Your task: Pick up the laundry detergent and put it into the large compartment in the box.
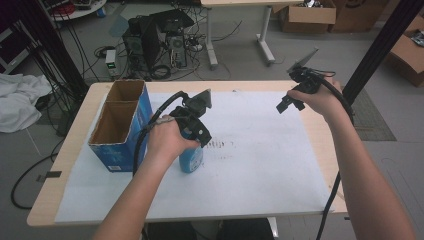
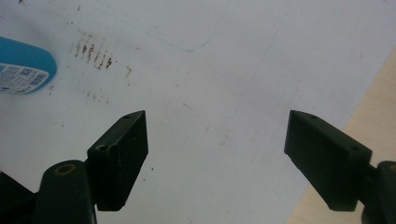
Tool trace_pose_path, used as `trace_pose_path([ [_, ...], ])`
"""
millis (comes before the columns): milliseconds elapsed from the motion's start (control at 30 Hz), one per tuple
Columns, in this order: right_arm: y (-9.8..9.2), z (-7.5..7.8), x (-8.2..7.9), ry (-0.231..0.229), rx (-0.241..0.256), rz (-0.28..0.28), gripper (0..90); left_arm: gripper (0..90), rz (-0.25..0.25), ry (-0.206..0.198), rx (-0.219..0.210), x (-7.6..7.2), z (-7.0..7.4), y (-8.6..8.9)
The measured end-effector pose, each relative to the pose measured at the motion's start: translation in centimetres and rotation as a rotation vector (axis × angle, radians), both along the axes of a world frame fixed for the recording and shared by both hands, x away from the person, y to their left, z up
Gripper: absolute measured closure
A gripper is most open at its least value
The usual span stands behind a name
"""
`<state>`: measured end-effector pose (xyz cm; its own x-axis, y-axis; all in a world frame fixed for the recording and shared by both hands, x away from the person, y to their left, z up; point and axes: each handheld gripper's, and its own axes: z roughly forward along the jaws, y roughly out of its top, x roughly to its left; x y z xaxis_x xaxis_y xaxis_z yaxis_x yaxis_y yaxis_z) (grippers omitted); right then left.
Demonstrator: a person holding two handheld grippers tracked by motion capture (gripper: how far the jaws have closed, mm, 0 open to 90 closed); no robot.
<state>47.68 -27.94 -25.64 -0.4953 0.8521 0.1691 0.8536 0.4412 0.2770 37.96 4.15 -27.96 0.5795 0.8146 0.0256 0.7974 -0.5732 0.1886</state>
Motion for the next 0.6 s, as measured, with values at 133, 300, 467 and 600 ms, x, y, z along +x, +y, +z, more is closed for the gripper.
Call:
trace_pose_path([
  [133, -0.05, -0.09, 0.02, -0.003, -0.001, 0.004, 21.9, 15.6, -0.003, 0.006, 0.011, 0.07, -0.27, -0.12],
  [300, -0.04, -0.22, 0.04, 0.002, 0.000, 0.002, 21.9, 15.6, -0.002, 0.008, 0.027, 0.08, -0.58, -0.25],
  [467, -0.05, -0.33, 0.07, 0.003, 0.000, 0.002, 21.9, 15.7, -0.006, 0.014, 0.031, 0.18, -0.74, -0.23],
  [600, -0.05, -0.41, 0.08, 0.005, -0.001, 0.001, 21.9, 16.2, -0.007, 0.017, 0.033, 0.24, -0.82, -0.33],
])
